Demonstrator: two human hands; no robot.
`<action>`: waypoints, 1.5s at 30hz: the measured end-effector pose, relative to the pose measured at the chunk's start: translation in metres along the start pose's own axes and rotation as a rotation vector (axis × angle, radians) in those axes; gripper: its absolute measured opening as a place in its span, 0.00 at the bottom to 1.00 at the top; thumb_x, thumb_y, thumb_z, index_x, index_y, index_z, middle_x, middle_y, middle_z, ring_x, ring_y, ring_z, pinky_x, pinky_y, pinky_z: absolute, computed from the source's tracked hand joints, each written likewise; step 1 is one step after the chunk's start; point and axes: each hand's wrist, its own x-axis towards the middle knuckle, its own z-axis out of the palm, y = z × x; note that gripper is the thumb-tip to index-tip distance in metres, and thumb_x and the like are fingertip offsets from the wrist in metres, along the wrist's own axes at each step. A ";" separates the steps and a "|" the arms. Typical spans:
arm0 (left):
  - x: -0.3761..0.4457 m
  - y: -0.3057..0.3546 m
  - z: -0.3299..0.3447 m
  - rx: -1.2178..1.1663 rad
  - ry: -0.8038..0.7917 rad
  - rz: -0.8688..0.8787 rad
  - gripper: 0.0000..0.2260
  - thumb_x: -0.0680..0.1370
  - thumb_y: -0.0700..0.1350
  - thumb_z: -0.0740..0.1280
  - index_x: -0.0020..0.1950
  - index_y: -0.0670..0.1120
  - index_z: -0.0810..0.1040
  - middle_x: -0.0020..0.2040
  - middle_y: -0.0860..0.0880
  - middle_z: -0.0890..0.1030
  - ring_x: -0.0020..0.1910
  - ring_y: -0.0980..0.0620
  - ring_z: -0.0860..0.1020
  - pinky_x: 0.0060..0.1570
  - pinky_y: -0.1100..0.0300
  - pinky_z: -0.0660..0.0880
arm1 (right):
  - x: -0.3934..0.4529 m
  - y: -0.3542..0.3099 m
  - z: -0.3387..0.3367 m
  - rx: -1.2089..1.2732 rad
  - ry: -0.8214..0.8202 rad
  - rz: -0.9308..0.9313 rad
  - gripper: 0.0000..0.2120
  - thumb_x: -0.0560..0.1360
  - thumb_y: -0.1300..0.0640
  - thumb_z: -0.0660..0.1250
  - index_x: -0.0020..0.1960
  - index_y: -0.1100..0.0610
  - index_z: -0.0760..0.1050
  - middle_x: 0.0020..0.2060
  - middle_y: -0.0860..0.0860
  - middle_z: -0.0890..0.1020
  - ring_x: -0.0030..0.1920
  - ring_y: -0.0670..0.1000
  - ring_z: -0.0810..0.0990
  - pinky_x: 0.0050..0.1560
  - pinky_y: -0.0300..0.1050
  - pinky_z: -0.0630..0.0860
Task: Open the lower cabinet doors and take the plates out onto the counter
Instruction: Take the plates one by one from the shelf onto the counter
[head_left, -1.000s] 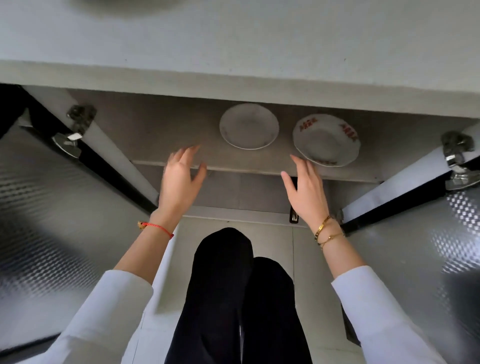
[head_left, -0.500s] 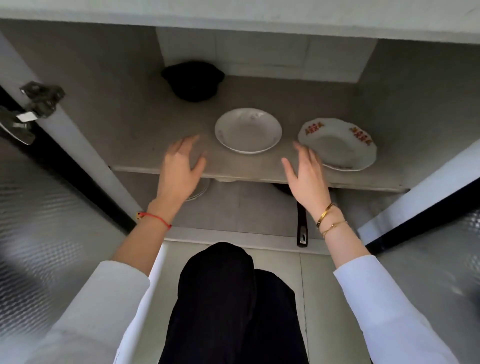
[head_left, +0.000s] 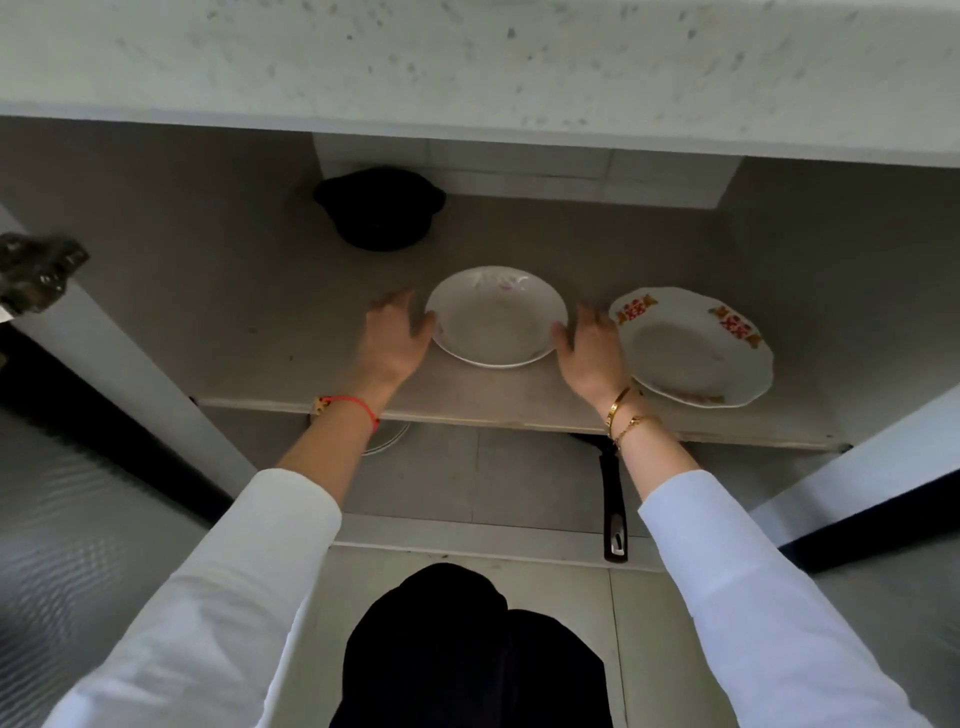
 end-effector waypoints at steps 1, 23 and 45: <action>0.005 -0.001 0.004 0.009 -0.014 -0.011 0.20 0.81 0.47 0.65 0.69 0.38 0.73 0.67 0.36 0.76 0.67 0.36 0.73 0.64 0.51 0.70 | 0.005 0.001 0.003 -0.011 -0.009 0.004 0.23 0.82 0.52 0.56 0.71 0.67 0.63 0.66 0.65 0.72 0.67 0.65 0.69 0.68 0.55 0.67; -0.008 -0.007 0.020 -0.033 -0.022 -0.013 0.13 0.81 0.45 0.64 0.55 0.36 0.81 0.54 0.35 0.82 0.55 0.36 0.78 0.50 0.56 0.67 | 0.004 0.002 0.024 0.036 0.028 0.085 0.14 0.79 0.62 0.56 0.58 0.70 0.73 0.56 0.66 0.77 0.58 0.62 0.74 0.56 0.49 0.68; -0.175 -0.020 -0.029 -0.365 0.139 -0.089 0.11 0.78 0.45 0.69 0.60 0.53 0.83 0.35 0.55 0.83 0.34 0.66 0.79 0.43 0.76 0.72 | -0.160 -0.001 0.016 0.546 0.174 -0.036 0.11 0.80 0.57 0.60 0.61 0.55 0.73 0.49 0.48 0.80 0.45 0.44 0.77 0.47 0.35 0.72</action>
